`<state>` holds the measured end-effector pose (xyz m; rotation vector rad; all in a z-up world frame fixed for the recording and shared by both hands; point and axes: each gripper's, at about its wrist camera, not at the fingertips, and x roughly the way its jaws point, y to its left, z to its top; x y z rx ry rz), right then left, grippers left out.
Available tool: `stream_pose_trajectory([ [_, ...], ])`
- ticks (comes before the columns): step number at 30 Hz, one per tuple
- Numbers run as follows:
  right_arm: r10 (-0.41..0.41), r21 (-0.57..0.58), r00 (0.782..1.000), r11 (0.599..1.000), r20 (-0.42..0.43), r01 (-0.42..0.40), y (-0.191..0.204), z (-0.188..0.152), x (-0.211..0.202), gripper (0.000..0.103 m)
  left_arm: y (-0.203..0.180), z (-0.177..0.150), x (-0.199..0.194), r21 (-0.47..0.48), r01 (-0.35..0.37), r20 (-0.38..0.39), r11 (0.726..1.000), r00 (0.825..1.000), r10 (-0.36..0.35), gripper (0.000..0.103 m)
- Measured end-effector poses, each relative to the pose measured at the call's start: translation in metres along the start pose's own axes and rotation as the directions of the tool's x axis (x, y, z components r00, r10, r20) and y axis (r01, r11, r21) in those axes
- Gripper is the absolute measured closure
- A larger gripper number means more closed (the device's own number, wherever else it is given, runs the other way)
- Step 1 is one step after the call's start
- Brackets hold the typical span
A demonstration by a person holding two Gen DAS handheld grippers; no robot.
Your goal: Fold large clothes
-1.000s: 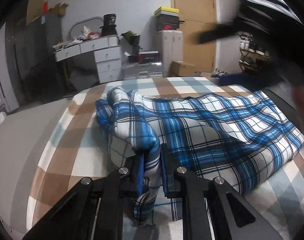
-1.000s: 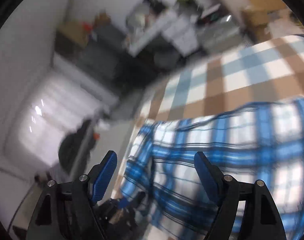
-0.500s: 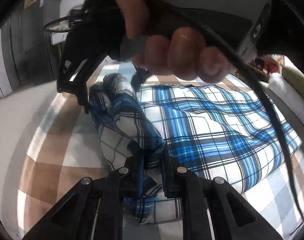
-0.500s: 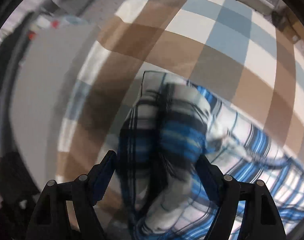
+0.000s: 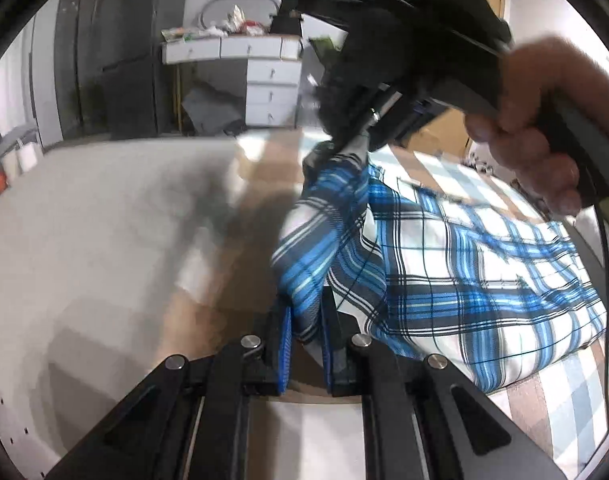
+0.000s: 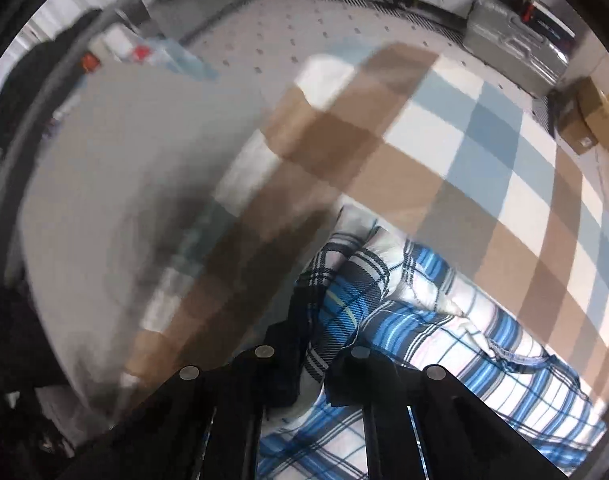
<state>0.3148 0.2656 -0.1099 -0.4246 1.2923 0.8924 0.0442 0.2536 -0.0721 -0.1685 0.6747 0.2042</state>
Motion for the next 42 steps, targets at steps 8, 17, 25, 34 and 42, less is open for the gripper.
stream_pose_trajectory([
  [8,0.347,-0.048,0.895,0.936,0.281,-0.347,0.019,-0.015,-0.1,0.096,0.007,0.05,-0.083,0.026,-0.057,0.187,0.998,0.981,0.052,0.095],
  [17,0.434,0.034,0.73,0.848,0.528,-0.529,-0.106,-0.122,-0.173,0.096,-0.164,0.055,-0.135,0.404,0.3,0.192,0.864,0.896,-0.401,0.095],
  [25,0.228,0.373,0.864,0.831,0.45,-0.414,-0.265,-0.219,-0.114,0.096,-0.273,0.0,-0.08,0.475,0.528,-0.139,0.704,0.835,-0.533,0.095],
  [34,0.217,0.434,0.883,0.806,0.416,-0.403,-0.311,-0.231,-0.062,0.093,-0.227,0.023,-0.077,0.399,0.442,-0.093,0.804,0.891,-0.444,0.033],
  [42,0.117,0.43,0.952,0.872,0.282,-0.235,-0.311,-0.227,-0.052,0.067,-0.231,0.006,0.005,0.228,0.561,-0.35,0.795,0.81,-0.471,0.034],
])
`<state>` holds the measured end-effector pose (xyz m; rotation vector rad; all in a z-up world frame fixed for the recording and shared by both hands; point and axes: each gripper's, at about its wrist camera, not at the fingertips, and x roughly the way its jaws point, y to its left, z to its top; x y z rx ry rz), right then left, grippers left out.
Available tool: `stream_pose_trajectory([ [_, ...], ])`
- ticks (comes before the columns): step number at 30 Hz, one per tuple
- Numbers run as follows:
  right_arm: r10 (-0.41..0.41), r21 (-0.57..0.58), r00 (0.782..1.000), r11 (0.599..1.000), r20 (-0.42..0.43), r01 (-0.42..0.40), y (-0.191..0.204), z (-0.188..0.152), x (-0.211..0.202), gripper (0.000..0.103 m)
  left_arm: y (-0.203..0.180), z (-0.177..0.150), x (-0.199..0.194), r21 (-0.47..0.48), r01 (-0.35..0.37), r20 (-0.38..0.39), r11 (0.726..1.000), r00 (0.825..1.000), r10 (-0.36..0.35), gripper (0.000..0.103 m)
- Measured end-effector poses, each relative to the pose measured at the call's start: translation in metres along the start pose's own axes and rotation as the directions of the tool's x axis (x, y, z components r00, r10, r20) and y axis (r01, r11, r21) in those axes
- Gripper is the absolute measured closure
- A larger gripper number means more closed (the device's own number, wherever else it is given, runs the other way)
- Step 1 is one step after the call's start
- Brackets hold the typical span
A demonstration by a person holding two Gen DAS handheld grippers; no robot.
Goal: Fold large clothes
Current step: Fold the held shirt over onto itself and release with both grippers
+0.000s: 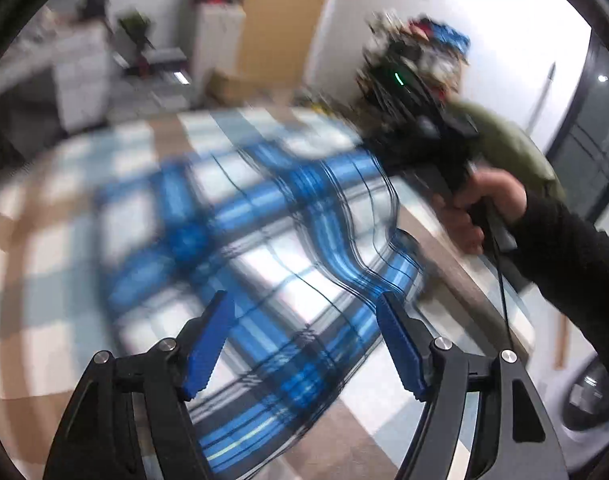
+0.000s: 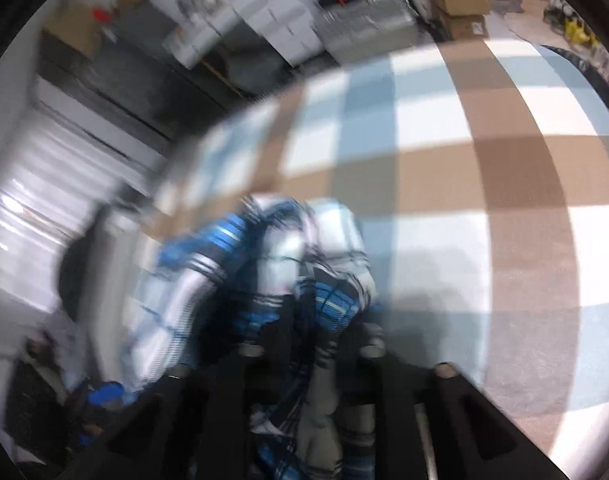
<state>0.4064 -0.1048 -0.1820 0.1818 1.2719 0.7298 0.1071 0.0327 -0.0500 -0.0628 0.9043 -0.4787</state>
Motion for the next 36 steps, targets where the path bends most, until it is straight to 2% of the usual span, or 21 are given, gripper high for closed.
stream_pose_trajectory([
  [2,-0.049,-0.012,0.998,0.999,0.029,0.049,-0.003,-0.007,-0.015,0.065,-0.007,-0.003,0.012,0.021,0.018,-0.043,1.0,0.999,-0.017,0.034],
  [5,-0.148,-0.028,0.975,0.988,0.164,0.154,0.002,-0.02,-0.06,0.065,-0.017,-0.007,0.015,0.056,0.013,-0.032,0.998,0.999,-0.011,0.034],
  [6,-0.154,-0.055,0.963,0.984,0.223,0.17,0.009,-0.027,-0.075,0.065,-0.019,-0.006,0.016,0.053,0.016,-0.031,0.998,0.999,-0.014,0.034],
  [7,-0.127,-0.095,0.955,0.983,0.269,0.158,0.022,-0.032,-0.088,0.065,-0.021,-0.005,0.016,0.053,0.015,-0.031,0.998,0.999,-0.013,0.034],
  [9,-0.067,-0.183,0.949,0.975,0.307,0.128,0.049,-0.04,-0.099,0.062,-0.028,-0.003,0.018,0.059,0.019,-0.028,0.998,0.999,-0.017,0.034],
  [10,-0.042,-0.239,0.95,0.964,0.309,0.12,0.068,-0.046,-0.098,0.061,-0.029,-0.002,0.021,0.062,0.015,-0.029,0.998,0.999,-0.013,0.034],
  [11,-0.05,-0.291,0.953,0.946,0.3,0.141,0.087,-0.051,-0.09,0.056,-0.03,-0.002,0.021,0.071,0.003,-0.03,0.998,1.0,-0.001,0.034],
  [13,-0.157,-0.372,0.952,0.894,0.263,0.25,0.113,-0.059,-0.064,0.055,-0.034,-0.003,0.02,0.082,-0.012,-0.018,0.997,1.0,0.013,0.033],
  [15,-0.191,-0.432,0.959,0.862,0.208,0.265,0.12,-0.062,-0.037,0.057,-0.037,-0.004,0.02,0.08,-0.022,0.001,0.997,1.0,0.022,0.032],
  [17,-0.29,-0.448,0.938,0.825,0.189,0.345,0.114,-0.057,-0.008,0.057,-0.038,-0.011,0.019,0.062,-0.028,0.021,0.998,0.999,0.027,0.032],
  [18,-0.363,-0.453,0.917,0.798,0.166,0.398,0.102,-0.054,0.01,0.058,-0.039,-0.014,0.017,0.05,-0.029,0.027,0.998,0.999,0.028,0.032],
  [19,-0.381,-0.438,0.911,0.8,0.157,0.41,0.092,-0.054,0.015,0.058,-0.041,-0.014,0.019,0.043,-0.033,0.029,0.999,0.999,0.032,0.032],
  [21,-0.316,-0.327,0.942,0.884,0.111,0.335,0.061,-0.051,0.016,0.057,-0.043,-0.016,0.019,0.048,-0.047,0.031,0.998,0.999,0.045,0.032],
  [22,-0.303,-0.307,0.946,0.895,0.114,0.324,0.053,-0.053,0.009,0.057,-0.044,-0.018,0.019,0.054,-0.061,0.036,0.997,0.998,0.059,0.032],
  [24,-0.321,-0.268,0.937,0.899,0.138,0.348,0.048,-0.058,-0.003,0.053,-0.051,-0.021,0.02,0.079,-0.077,0.045,0.994,0.996,0.073,0.025],
  [26,-0.322,-0.209,0.929,0.911,0.182,0.357,0.047,-0.07,-0.023,0.053,-0.054,-0.025,0.019,0.101,-0.087,0.059,0.991,0.995,0.081,0.02],
  [29,-0.252,-0.158,0.926,0.94,0.28,0.304,0.054,-0.097,-0.054,0.052,-0.052,-0.027,0.022,0.108,-0.1,0.065,0.989,0.994,0.093,0.018],
  [30,-0.211,-0.153,0.92,0.95,0.329,0.272,0.058,-0.114,-0.066,0.051,-0.051,-0.027,0.02,0.101,-0.091,0.068,0.991,0.994,0.085,0.018],
  [32,-0.196,-0.148,0.904,0.952,0.381,0.269,0.062,-0.136,-0.075,0.051,-0.05,-0.028,0.018,0.102,-0.086,0.069,0.991,0.994,0.079,0.018],
  [34,-0.197,-0.138,0.908,0.955,0.369,0.263,0.07,-0.147,-0.066,0.051,-0.051,-0.029,0.017,0.105,-0.088,0.069,0.991,0.994,0.081,0.018],
  [36,-0.234,-0.11,0.927,0.955,0.294,0.276,0.061,-0.148,-0.043,0.052,-0.048,-0.027,0.02,0.105,-0.089,0.068,0.991,0.994,0.082,0.018],
])
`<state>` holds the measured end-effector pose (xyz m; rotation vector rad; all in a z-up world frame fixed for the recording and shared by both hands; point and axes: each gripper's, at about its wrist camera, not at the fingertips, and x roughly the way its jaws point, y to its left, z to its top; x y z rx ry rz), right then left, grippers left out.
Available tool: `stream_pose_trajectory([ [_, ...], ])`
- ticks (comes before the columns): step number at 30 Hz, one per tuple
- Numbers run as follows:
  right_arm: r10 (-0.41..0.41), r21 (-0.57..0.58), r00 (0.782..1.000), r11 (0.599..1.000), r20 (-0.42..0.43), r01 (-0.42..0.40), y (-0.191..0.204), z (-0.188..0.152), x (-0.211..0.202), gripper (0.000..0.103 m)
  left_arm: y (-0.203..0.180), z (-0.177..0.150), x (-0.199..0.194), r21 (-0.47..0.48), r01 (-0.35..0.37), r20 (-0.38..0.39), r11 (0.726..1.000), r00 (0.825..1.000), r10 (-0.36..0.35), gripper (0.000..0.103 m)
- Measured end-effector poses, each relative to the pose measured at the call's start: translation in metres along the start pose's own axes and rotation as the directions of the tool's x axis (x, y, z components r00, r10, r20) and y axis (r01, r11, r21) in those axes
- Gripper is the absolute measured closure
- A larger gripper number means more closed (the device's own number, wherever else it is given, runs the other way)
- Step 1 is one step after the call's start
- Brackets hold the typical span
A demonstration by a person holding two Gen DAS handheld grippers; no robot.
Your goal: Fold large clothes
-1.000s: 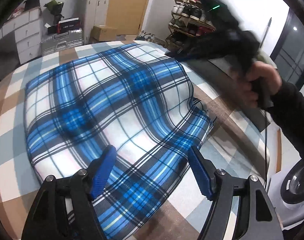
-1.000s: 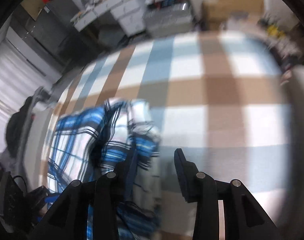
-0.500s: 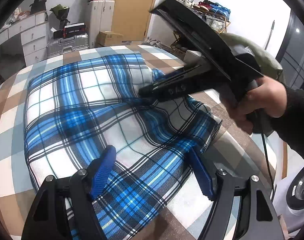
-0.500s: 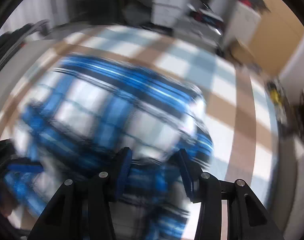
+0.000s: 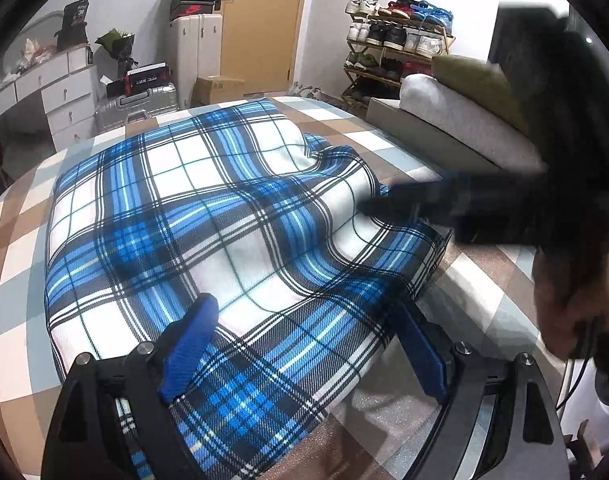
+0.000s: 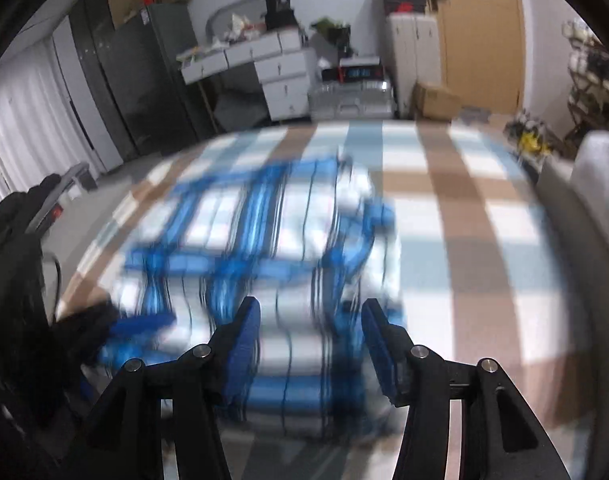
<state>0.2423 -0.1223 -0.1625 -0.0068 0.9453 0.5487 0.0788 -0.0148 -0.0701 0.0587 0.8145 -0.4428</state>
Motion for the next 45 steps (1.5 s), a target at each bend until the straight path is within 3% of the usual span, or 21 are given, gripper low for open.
stream_pose_trajectory([
  [2,-0.002,0.054,0.996,0.999,-0.086,0.007,-0.008,-0.007,0.021,0.051,0.0,0.0,0.0,0.0,-0.001,-0.001,1.0,1.0,0.001,0.018],
  [3,-0.009,0.051,0.999,0.999,-0.032,0.01,-0.007,-0.007,0.015,0.053,0.0,0.0,0.001,0.0,-0.003,-0.003,1.0,1.0,0.003,0.018],
  [5,-0.012,0.048,0.997,0.999,-0.077,0.016,-0.005,-0.002,0.017,0.054,0.004,0.0,0.006,0.0,-0.001,-0.004,1.0,1.0,0.001,0.018],
  [9,0.071,0.096,0.994,0.992,0.084,-0.079,-0.011,0.001,-0.01,0.056,0.005,0.001,0.007,-0.003,0.0,-0.001,1.0,1.0,0.0,0.018],
  [12,0.153,0.135,0.967,0.974,0.205,-0.183,-0.026,-0.007,-0.015,0.054,0.005,0.0,0.008,0.001,-0.005,-0.002,1.0,1.0,0.005,0.018],
  [14,0.205,0.183,0.952,0.951,0.228,-0.248,-0.035,-0.012,-0.009,0.054,0.005,0.0,0.008,0.002,-0.008,-0.003,1.0,1.0,0.008,0.018],
  [17,0.235,0.269,0.947,0.918,0.217,-0.29,-0.049,-0.014,-0.002,0.054,0.006,0.0,0.008,-0.002,-0.002,0.0,1.0,1.0,0.002,0.018],
  [20,0.234,0.287,0.906,0.894,0.354,-0.343,-0.062,-0.026,-0.026,0.052,0.016,0.0,-0.007,-0.028,0.091,0.041,0.995,0.995,-0.09,0.018],
  [23,0.252,0.297,0.864,0.866,0.436,-0.402,-0.074,-0.034,-0.039,0.036,0.033,0.019,-0.032,-0.046,0.158,0.042,0.986,0.987,-0.156,0.018],
  [25,0.285,0.306,0.833,0.834,0.474,-0.459,-0.082,-0.036,-0.04,0.031,0.047,0.037,-0.049,-0.071,0.155,0.084,0.985,0.985,-0.149,0.017],
  [27,0.31,0.321,0.828,0.813,0.468,-0.486,-0.085,-0.034,-0.038,0.029,0.064,0.056,-0.056,-0.112,0.128,0.106,0.986,0.988,-0.116,0.017],
  [29,0.329,0.326,0.823,0.8,0.463,-0.503,-0.086,-0.033,-0.036,0.029,0.081,0.073,-0.044,-0.141,0.124,0.073,0.982,0.991,-0.114,0.017],
  [33,0.329,0.289,0.818,0.819,0.472,-0.496,-0.082,-0.033,-0.04,0.029,0.095,0.09,0.003,-0.151,0.114,-0.068,0.982,0.99,-0.126,0.017],
  [35,0.33,0.266,0.821,0.833,0.467,-0.486,-0.076,-0.033,-0.041,0.028,0.095,0.089,0.039,-0.157,0.129,-0.216,0.979,0.963,-0.161,0.018],
  [36,0.331,0.257,0.822,0.838,0.464,-0.482,-0.074,-0.033,-0.043,0.027,0.098,0.085,0.06,-0.183,0.103,-0.289,0.978,0.945,-0.154,0.018],
  [40,0.335,0.227,0.823,0.851,0.459,-0.473,-0.068,-0.032,-0.044,0.027,0.104,0.084,0.082,-0.224,0.105,-0.338,0.969,0.924,-0.178,0.018],
  [44,0.336,0.22,0.828,0.857,0.45,-0.467,-0.066,-0.031,-0.043,0.027,0.093,0.094,0.081,-0.181,0.073,-0.385,0.981,0.912,-0.139,0.018],
  [45,0.337,0.221,0.827,0.855,0.451,-0.469,-0.067,-0.032,-0.043,0.027,0.088,0.102,0.076,-0.174,0.094,-0.39,0.98,0.907,-0.156,0.018],
])
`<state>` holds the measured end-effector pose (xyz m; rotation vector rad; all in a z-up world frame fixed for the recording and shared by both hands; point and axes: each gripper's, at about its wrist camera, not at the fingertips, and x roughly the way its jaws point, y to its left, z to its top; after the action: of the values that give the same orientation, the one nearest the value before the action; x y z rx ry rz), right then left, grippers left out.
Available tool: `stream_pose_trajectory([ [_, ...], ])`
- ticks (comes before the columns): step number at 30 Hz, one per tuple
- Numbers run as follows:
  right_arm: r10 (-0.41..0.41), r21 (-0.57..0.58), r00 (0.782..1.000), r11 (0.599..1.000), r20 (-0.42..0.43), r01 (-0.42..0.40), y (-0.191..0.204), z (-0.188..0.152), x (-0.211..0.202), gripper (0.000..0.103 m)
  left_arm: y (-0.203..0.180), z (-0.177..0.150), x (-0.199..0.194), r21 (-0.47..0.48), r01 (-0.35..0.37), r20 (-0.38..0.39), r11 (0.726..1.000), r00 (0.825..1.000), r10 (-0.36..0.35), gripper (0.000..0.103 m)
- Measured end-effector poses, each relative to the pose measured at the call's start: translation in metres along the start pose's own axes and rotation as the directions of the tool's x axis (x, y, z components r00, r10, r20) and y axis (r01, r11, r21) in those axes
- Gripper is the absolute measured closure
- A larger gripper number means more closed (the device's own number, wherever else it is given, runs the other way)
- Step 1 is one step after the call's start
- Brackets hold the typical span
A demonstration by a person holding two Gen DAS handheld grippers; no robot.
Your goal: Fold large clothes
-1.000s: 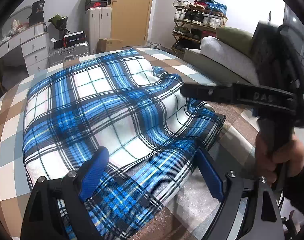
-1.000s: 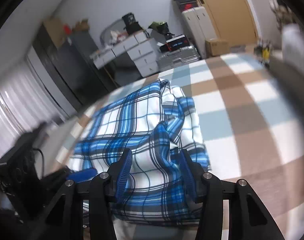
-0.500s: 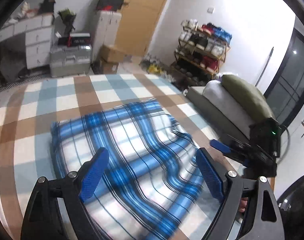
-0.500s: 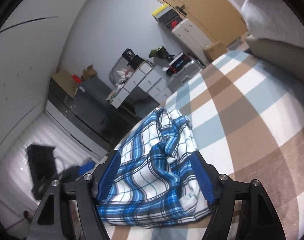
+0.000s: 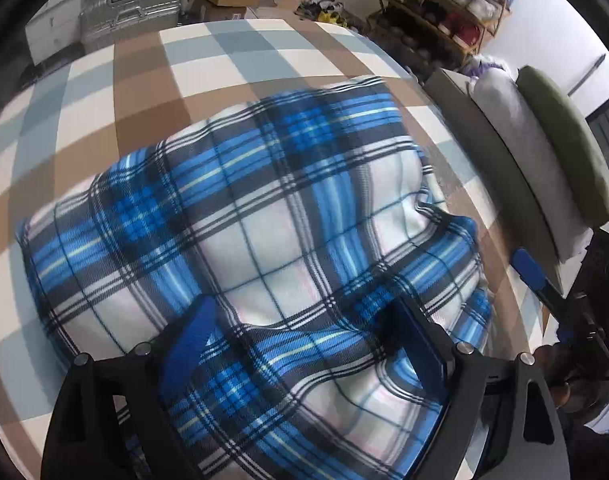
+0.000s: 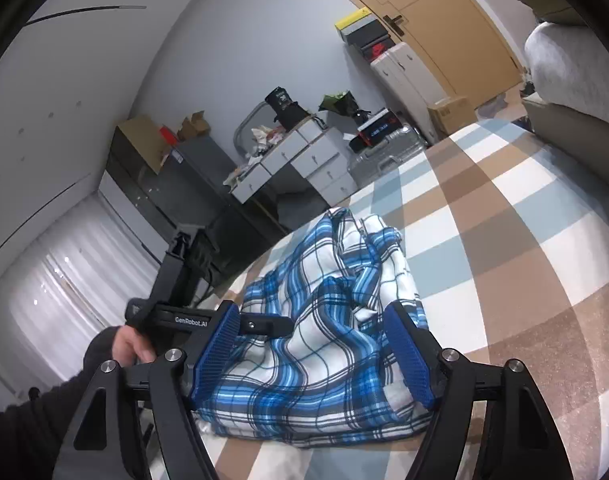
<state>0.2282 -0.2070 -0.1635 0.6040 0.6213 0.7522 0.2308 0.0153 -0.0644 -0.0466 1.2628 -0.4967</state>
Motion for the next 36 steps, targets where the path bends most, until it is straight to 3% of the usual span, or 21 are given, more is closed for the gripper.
stream_pose_trajectory([
  [2,0.002,0.009,1.0,1.0,0.004,-0.002,-0.002,0.0,-0.001,0.027,-0.016,0.011,-0.017,0.061,0.042,0.036,0.997,0.998,-0.045,0.018],
  [4,0.001,0.022,1.0,1.0,0.004,-0.001,-0.005,0.001,0.0,0.026,-0.031,0.025,-0.033,0.136,0.003,0.117,0.991,0.993,-0.019,0.018],
  [5,0.002,0.028,1.0,1.0,0.002,-0.002,-0.006,0.001,0.0,0.026,-0.036,0.033,-0.033,0.155,0.021,0.127,0.988,0.991,-0.041,0.018],
  [7,0.002,0.043,1.0,0.999,0.001,-0.002,-0.01,0.001,0.0,0.026,-0.032,0.049,-0.014,0.129,0.078,0.064,0.989,0.994,-0.087,0.018],
  [10,0.011,0.059,1.0,0.998,0.008,-0.011,-0.013,0.002,-0.002,0.026,-0.017,0.06,0.029,0.061,0.074,-0.027,0.995,0.997,-0.072,0.018],
  [15,0.008,0.069,1.0,0.998,0.003,-0.009,-0.014,0.002,-0.001,0.026,-0.002,0.066,0.033,-0.072,0.128,-0.001,0.989,0.992,-0.129,0.017],
  [18,0.012,0.074,1.0,0.997,-0.012,-0.011,-0.015,0.002,0.001,0.025,-0.019,0.065,0.004,-0.002,0.156,0.047,0.988,0.987,-0.156,0.017],
  [21,0.013,0.061,1.0,0.998,-0.007,-0.012,-0.012,0.002,0.0,0.025,-0.038,0.073,0.001,0.106,0.099,0.085,0.989,0.99,-0.108,0.017],
  [24,0.008,0.054,1.0,0.998,-0.014,-0.007,-0.011,0.001,0.001,0.025,-0.029,0.09,0.026,0.046,0.136,0.039,0.99,0.99,-0.138,0.017],
  [26,0.007,0.054,1.0,0.998,-0.003,-0.006,-0.011,0.002,-0.001,0.025,-0.016,0.099,0.048,-0.042,0.172,0.031,0.984,0.985,-0.171,0.016],
  [28,0.005,0.063,1.0,0.998,0.002,-0.005,-0.012,0.002,-0.002,0.025,-0.004,0.104,0.056,-0.104,0.247,0.05,0.963,0.969,-0.243,0.01],
  [31,0.01,0.084,1.0,0.996,0.0,-0.01,-0.016,0.003,-0.002,0.025,0.002,0.105,0.044,-0.174,0.301,0.067,0.938,0.954,-0.294,0.01],
  [36,0.01,0.095,1.0,0.995,-0.004,-0.01,-0.018,0.003,-0.001,0.025,-0.022,0.077,-0.012,-0.063,0.363,0.091,0.93,0.93,-0.357,0.01],
])
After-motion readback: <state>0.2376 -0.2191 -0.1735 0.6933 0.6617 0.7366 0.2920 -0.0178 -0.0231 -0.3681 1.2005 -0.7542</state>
